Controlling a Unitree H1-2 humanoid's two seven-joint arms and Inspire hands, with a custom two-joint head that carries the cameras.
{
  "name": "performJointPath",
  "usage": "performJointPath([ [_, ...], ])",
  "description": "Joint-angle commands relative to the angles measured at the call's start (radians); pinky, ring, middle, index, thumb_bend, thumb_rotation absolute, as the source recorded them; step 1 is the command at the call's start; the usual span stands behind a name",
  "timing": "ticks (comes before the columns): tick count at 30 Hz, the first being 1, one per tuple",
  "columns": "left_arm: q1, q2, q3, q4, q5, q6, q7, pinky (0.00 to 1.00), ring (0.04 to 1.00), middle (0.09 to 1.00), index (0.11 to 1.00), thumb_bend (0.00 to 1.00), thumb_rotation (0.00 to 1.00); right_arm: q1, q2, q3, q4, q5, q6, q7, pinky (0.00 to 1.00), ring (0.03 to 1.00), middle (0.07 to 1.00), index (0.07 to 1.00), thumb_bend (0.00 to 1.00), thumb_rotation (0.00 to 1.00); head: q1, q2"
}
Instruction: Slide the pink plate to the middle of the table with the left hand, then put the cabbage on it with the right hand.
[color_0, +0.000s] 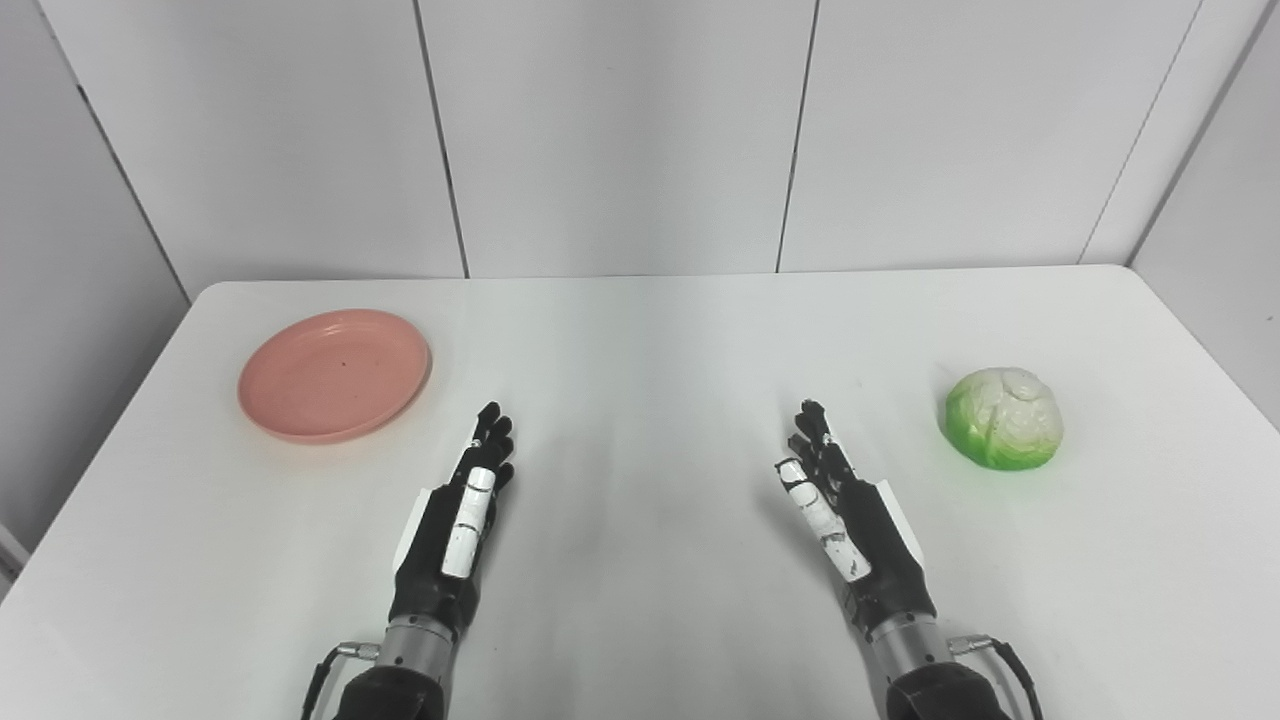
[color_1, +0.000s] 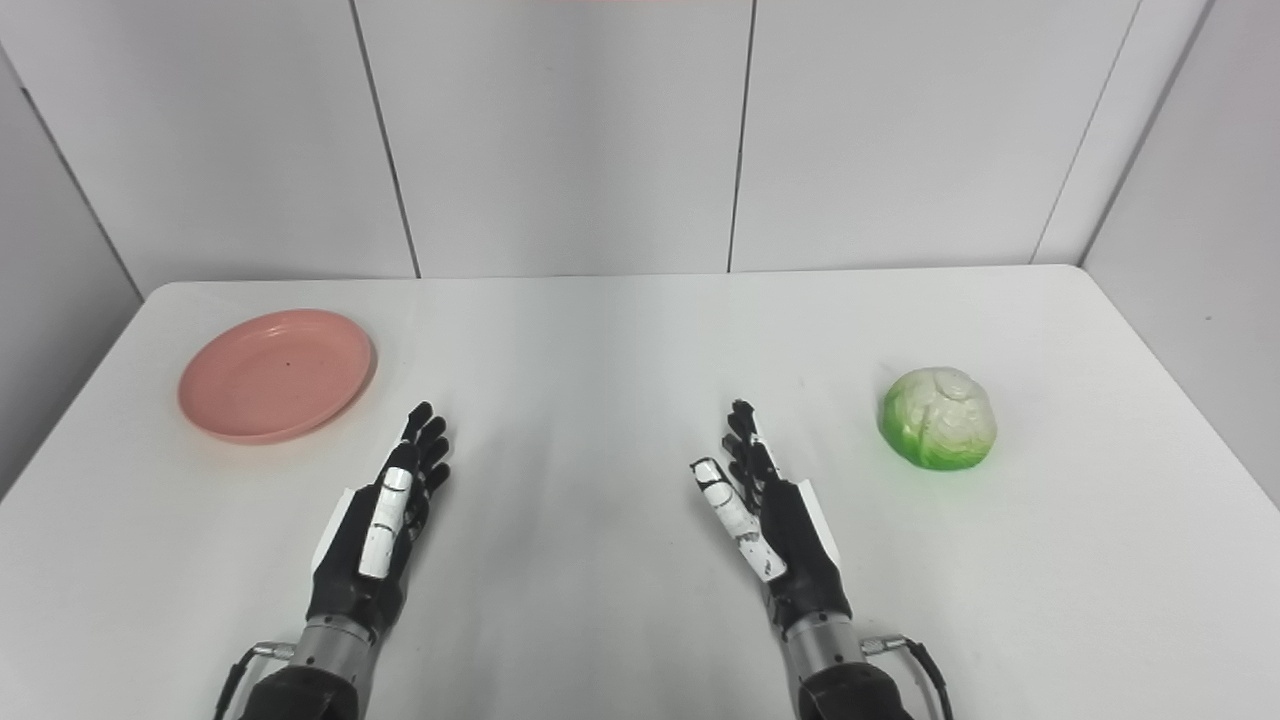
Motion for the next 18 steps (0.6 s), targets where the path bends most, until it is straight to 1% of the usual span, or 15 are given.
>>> performJointPath([
  [1,-0.017,-0.001,0.002,-0.012,0.000,-0.033,0.003,1.00,1.000,1.000,1.000,0.73,0.97,-0.031,0.008,-0.002,-0.019,0.002,-0.028,-0.004,0.99,0.973,0.991,1.000,0.60,0.80,0.001,-0.010],
  [4,-0.024,-0.002,0.002,0.017,0.003,-0.084,0.004,1.00,1.000,1.000,1.000,0.71,0.98,-0.041,-0.004,0.005,-0.002,-0.016,-0.034,-0.004,0.99,0.974,0.997,1.000,0.61,0.84,0.006,-0.017],
  [5,-0.023,-0.003,0.001,0.022,0.003,-0.090,0.002,1.00,1.000,1.000,1.000,0.70,0.98,-0.042,-0.004,0.005,0.002,-0.017,-0.037,-0.005,0.99,0.974,0.998,1.000,0.61,0.84,0.011,-0.029],
  [7,-0.020,-0.004,-0.001,0.021,0.004,-0.086,0.003,1.00,1.000,1.000,1.000,0.72,0.99,-0.039,0.001,0.000,0.002,-0.011,-0.040,-0.006,0.99,0.972,0.996,1.000,0.61,0.84,0.019,-0.031],
  [8,-0.018,-0.005,-0.002,0.019,0.005,-0.082,0.004,1.00,1.000,1.000,1.000,0.73,0.97,-0.037,0.004,-0.002,0.000,-0.005,-0.041,-0.007,0.99,0.969,0.993,1.000,0.60,0.83,0.022,-0.030],
  [9,-0.015,-0.006,-0.006,0.014,0.010,-0.082,0.004,1.00,1.000,1.000,1.000,0.74,0.97,-0.033,0.004,-0.005,-0.004,0.006,-0.042,-0.001,0.99,0.968,0.992,1.000,0.59,0.82,0.042,-0.027],
  [10,-0.013,-0.006,-0.009,0.011,0.013,-0.083,0.003,1.00,1.000,1.000,1.000,0.73,0.98,-0.031,0.003,-0.006,-0.007,0.013,-0.042,0.004,1.00,0.974,0.996,1.000,0.59,0.81,0.042,-0.027],
  [11,-0.009,-0.009,-0.014,0.008,0.016,-0.084,0.003,1.00,1.000,1.000,1.000,0.73,0.98,-0.028,-0.002,-0.007,-0.009,0.020,-0.043,0.010,1.00,0.978,0.998,1.000,0.58,0.81,0.087,-0.034],
  [12,-0.006,-0.012,-0.017,0.006,0.016,-0.085,0.003,1.00,1.000,1.000,1.000,0.71,0.98,-0.026,-0.008,-0.008,-0.009,0.024,-0.046,0.015,1.00,0.981,0.999,1.000,0.60,0.80,0.096,-0.037],
  [13,-0.004,-0.018,-0.021,0.007,0.021,-0.088,0.007,1.00,1.000,1.000,1.000,0.70,0.97,-0.023,-0.016,-0.011,-0.010,0.031,-0.050,0.020,1.00,0.983,1.000,1.000,0.61,0.81,0.156,-0.050],
  [14,-0.004,-0.026,-0.027,0.010,0.039,-0.087,0.018,1.00,1.000,1.000,1.000,0.70,0.97,-0.021,-0.028,-0.013,-0.010,0.032,-0.049,0.026,1.00,0.983,1.000,1.000,0.61,0.81,0.184,-0.056],
  [15,-0.006,-0.033,-0.032,0.015,0.058,-0.087,0.030,1.00,1.000,1.000,1.000,0.71,0.99,-0.019,-0.038,-0.018,-0.010,0.038,-0.049,0.031,1.00,0.985,1.000,1.000,0.63,0.83,0.210,-0.060],
  [16,-0.011,-0.043,-0.039,0.023,0.076,-0.087,0.042,1.00,1.000,1.000,1.000,0.71,0.99,-0.018,-0.048,-0.026,-0.004,0.044,-0.055,0.034,1.00,0.985,1.000,1.000,0.64,0.83,0.252,-0.072],
  [17,-0.016,-0.050,-0.042,0.030,0.086,-0.093,0.051,1.00,1.000,1.000,1.000,0.72,0.99,-0.018,-0.054,-0.032,0.004,0.043,-0.066,0.033,1.00,0.981,0.999,1.000,0.64,0.83,0.252,-0.072],
  [18,-0.023,-0.058,-0.044,0.041,0.090,-0.101,0.058,1.00,1.000,1.000,1.000,0.73,0.99,-0.019,-0.060,-0.038,0.014,0.046,-0.077,0.033,0.98,0.971,0.994,1.000,0.63,0.83,0.277,-0.081],
])
